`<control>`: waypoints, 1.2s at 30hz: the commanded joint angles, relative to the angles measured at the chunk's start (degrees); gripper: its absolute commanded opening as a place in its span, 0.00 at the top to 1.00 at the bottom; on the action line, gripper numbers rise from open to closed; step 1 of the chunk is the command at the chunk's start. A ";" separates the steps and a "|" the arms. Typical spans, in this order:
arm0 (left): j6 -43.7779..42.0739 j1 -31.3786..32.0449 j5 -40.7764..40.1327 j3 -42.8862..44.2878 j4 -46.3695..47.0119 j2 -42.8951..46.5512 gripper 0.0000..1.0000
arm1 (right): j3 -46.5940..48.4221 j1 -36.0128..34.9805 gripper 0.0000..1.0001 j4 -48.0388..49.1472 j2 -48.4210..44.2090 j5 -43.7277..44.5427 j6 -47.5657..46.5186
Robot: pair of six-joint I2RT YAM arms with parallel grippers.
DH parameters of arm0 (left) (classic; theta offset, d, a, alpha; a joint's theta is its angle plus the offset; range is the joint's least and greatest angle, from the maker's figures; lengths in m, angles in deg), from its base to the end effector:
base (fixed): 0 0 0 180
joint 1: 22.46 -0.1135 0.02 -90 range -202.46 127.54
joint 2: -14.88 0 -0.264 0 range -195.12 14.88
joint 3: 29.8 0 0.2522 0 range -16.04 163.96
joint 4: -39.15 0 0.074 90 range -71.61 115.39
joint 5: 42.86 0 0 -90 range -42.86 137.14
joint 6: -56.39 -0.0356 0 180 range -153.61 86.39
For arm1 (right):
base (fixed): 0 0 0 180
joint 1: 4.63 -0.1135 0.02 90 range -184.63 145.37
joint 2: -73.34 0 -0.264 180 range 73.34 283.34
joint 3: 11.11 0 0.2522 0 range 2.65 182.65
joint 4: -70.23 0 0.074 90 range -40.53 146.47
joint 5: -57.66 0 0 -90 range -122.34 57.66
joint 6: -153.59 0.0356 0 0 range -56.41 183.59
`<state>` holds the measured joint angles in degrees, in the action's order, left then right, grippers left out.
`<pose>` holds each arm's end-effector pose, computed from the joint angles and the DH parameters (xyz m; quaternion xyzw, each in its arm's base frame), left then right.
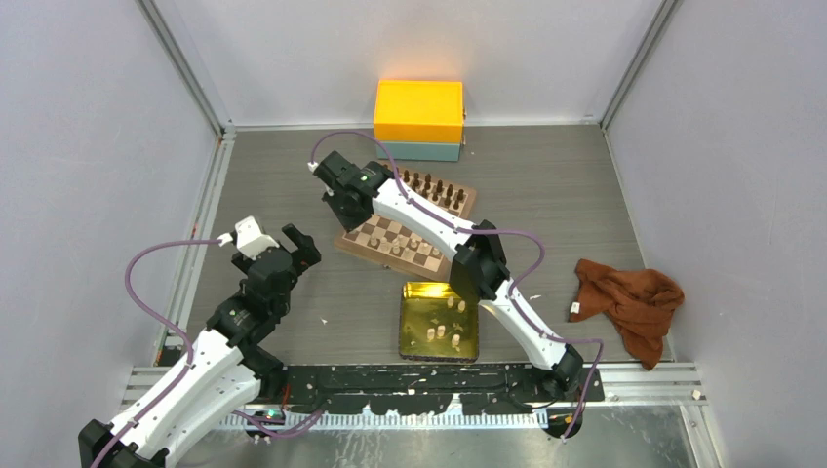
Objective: Set up the chess pieces on the board
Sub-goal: Place the chess piece on the chessboard.
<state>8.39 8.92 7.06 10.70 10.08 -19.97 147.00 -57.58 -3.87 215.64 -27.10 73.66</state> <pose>0.1376 -0.0571 0.2489 -0.2600 0.7645 -0.0784 0.5846 0.3214 0.4203 0.2505 -0.3396 0.8990 0.1052 0.2557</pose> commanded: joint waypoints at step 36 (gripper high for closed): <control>-0.51 0.18 -2.69 -1.52 5.37 -0.50 0.03 | 6.47 2.84 0.93 2.42 5.76 -6.90 0.16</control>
<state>8.01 8.92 6.58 9.20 11.94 -20.14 150.63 -55.00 -2.86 221.89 -32.90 74.27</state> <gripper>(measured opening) 0.971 0.241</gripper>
